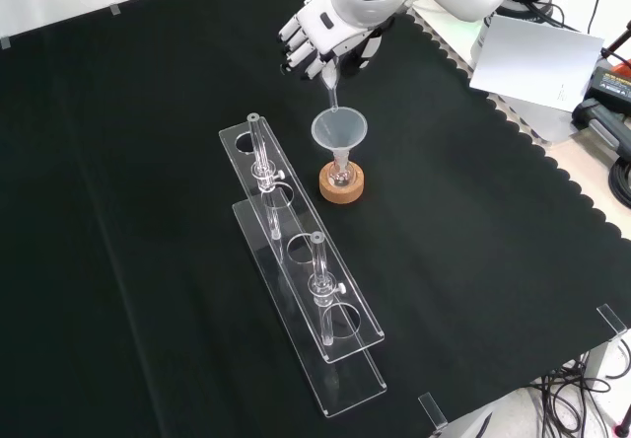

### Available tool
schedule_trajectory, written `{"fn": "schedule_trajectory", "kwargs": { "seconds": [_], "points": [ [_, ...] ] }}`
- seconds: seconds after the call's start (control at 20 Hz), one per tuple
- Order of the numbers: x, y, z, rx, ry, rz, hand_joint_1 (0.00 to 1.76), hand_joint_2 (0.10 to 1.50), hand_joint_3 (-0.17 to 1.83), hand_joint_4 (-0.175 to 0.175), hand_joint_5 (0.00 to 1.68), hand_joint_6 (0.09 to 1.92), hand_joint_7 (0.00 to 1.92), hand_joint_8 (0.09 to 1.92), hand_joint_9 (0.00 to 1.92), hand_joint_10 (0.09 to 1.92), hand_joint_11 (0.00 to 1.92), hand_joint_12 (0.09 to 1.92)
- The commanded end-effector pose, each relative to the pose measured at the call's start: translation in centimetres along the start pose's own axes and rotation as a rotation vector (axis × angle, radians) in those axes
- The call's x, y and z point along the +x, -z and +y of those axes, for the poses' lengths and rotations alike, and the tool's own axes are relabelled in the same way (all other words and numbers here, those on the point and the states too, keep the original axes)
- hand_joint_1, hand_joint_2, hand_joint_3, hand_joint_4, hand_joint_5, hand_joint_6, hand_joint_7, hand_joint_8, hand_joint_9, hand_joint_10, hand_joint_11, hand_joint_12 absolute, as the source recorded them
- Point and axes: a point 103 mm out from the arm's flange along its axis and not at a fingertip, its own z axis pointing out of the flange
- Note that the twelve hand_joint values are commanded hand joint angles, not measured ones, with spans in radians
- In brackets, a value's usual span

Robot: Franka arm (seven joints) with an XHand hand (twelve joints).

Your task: Pour all the NaCl from the weighing funnel into the round-bottom flask.

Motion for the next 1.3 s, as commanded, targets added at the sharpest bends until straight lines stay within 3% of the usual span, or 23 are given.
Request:
{"fn": "schedule_trajectory", "kwargs": {
  "seconds": [0.05, 0.25, 0.5, 0.7, 0.95, 1.3],
  "points": [
    [0.9, 0.9, 0.0, -0.016, 0.021, -0.077, 1.12, 0.71, 0.54, 0.175, 1.28, 0.61, 0.54, 0.66, 0.92, 0.35, 0.82, 1.04],
    [1.5, 1.9, -0.1, -0.012, 0.013, -0.106, 1.12, 0.71, 0.54, 0.175, 1.28, 0.61, 0.54, 0.66, 0.92, 0.35, 0.82, 1.04],
    [1.6, 2.0, -0.1, -0.026, 0.012, -0.069, 1.12, 0.71, 0.54, 0.175, 1.28, 0.6, 0.54, 0.66, 0.92, 0.35, 0.82, 1.04],
    [1.2, 1.4, -0.2, -0.026, 0.009, -0.094, 1.12, 0.71, 0.54, 0.175, 1.28, 0.6, 0.53, 0.66, 0.92, 0.34, 0.82, 1.04],
    [2.4, 3.1, -0.3, -0.022, 0.006, -0.133, 1.12, 0.71, 0.54, 0.175, 1.28, 0.6, 0.53, 0.66, 0.93, 0.34, 0.82, 1.04],
    [2.1, 2.9, -0.2, -0.024, 0.005, -0.141, 1.12, 0.71, 0.54, 0.175, 1.28, 0.6, 0.53, 0.66, 0.93, 0.34, 0.82, 1.04]
  ]
}}
